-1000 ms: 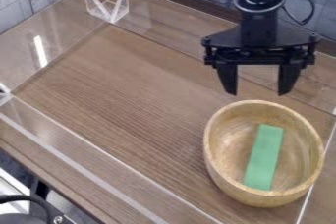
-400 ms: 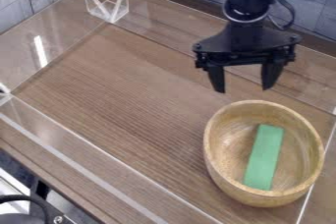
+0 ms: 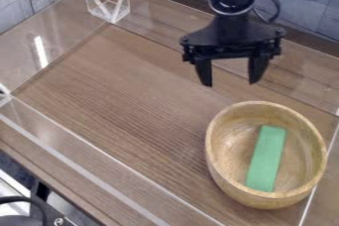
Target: Put green stick into wooden bowl
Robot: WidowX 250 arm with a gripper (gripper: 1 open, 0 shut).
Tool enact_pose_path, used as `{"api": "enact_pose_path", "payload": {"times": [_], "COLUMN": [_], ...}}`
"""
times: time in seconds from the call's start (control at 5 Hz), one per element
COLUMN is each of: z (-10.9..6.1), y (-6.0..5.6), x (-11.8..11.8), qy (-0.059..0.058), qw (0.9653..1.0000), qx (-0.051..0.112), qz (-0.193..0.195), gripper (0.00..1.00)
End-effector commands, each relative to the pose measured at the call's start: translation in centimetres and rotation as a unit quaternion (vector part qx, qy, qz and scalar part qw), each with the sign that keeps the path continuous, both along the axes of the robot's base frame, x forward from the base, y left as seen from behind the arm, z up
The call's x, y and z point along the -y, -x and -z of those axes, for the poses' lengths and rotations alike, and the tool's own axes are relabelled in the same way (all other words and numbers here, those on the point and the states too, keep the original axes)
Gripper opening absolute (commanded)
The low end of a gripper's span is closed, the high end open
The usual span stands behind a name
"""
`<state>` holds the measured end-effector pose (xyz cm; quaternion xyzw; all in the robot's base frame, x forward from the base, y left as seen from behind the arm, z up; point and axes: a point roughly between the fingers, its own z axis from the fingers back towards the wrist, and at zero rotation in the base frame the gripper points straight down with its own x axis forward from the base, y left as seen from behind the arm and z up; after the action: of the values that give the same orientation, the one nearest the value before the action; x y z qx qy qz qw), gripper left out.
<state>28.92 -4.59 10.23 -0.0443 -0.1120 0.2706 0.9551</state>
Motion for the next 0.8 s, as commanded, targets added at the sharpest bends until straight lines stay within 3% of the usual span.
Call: {"api": "enact_pose_path", "payload": {"times": [0.0,0.2,0.4,0.6], "z": [-2.6,-4.3,-6.0,-3.8], "y": [-0.7,-0.5,-0.8,-2.7], "x": [-0.7,-1.6,-2.9,-3.6], "qy": [0.004,0.008,0.014,0.003], "qw": [0.9994,0.9993,0.9983,0.9988], "qx": [0.033,0.035,0.037,0.049], "qz": [-0.006,0.013,0.042,0.005], "gripper": [0.0,1.0,1.0,1.0]}}
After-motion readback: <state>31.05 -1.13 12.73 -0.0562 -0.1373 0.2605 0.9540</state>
